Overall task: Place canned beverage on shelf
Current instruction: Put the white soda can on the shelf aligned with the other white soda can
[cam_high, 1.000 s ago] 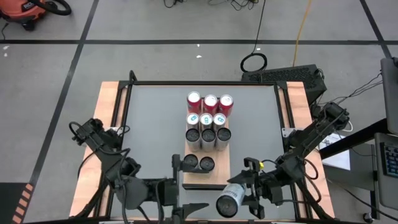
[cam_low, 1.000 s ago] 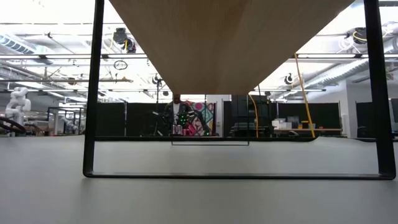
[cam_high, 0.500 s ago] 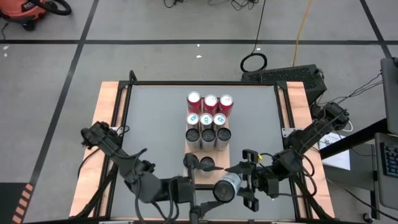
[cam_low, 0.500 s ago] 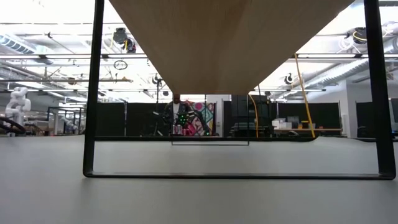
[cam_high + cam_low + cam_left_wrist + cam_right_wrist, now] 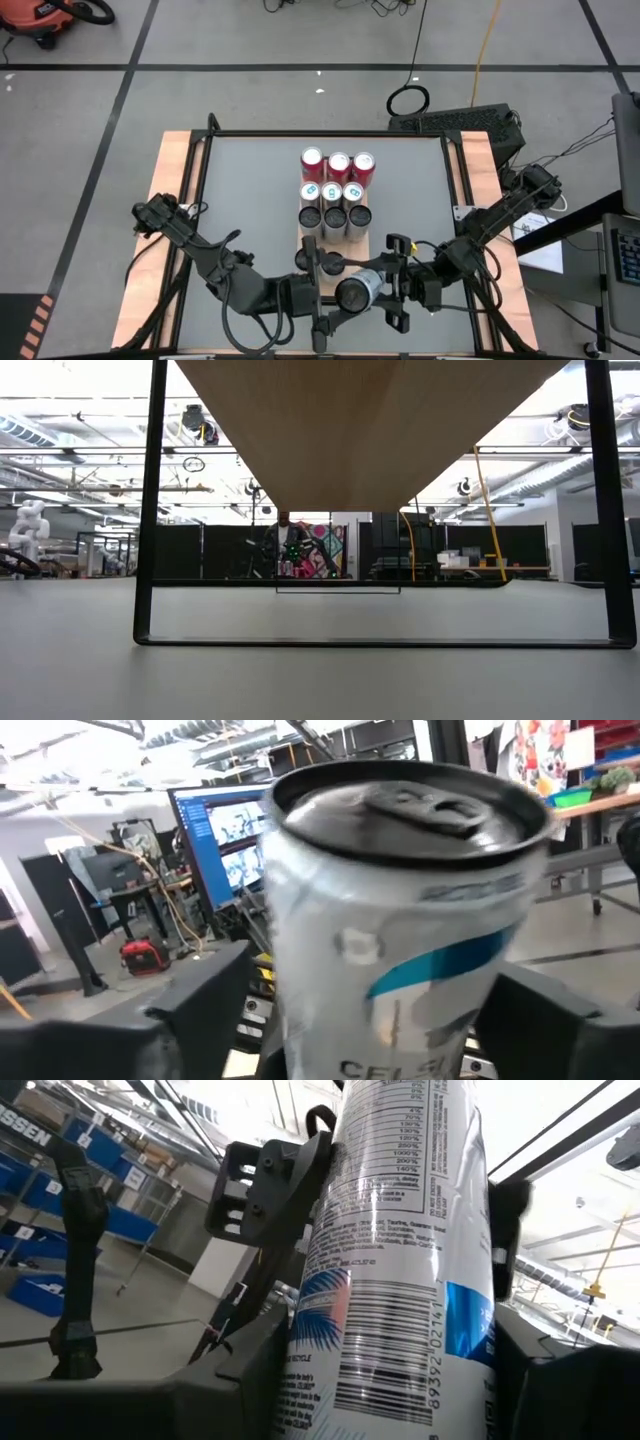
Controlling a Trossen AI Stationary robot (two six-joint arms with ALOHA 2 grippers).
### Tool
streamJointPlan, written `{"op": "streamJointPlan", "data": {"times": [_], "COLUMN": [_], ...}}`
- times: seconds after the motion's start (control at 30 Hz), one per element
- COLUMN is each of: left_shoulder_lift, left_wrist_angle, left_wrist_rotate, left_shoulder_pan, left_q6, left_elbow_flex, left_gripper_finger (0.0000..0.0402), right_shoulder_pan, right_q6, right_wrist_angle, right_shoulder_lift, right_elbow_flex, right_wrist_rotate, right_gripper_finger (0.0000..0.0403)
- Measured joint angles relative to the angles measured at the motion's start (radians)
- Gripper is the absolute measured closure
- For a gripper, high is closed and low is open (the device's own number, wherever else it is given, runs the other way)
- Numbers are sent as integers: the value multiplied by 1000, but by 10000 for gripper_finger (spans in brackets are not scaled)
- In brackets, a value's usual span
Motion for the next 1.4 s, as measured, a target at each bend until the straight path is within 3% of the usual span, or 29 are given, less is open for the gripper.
{"op": "streamJointPlan", "data": {"times": [0.27,0.53,0.9,1.07,1.27,1.4], "left_shoulder_lift": [0,0,-37,-37,-37,-35], "left_wrist_angle": [0,-8,-189,-199,-235,-255], "left_wrist_rotate": [2,-9,4,40,168,188], "left_shoulder_pan": [-3,-9,-5,5,43,52], "left_q6": [50,51,-65,-87,-199,-225], "left_elbow_flex": [0,0,0,0,0,0], "left_gripper_finger": [169,167,159,158,158,157], "right_shoulder_pan": [0,6,145,182,203,228], "right_q6": [-10,56,242,264,398,466], "right_wrist_angle": [5,-14,-212,-432,-816,-944], "right_shoulder_lift": [0,0,-9,-14,-14,-14], "right_elbow_flex": [0,2,37,147,311,379], "right_wrist_rotate": [41,84,524,603,598,598], "right_gripper_finger": [207,192,90,77,80,80]}}
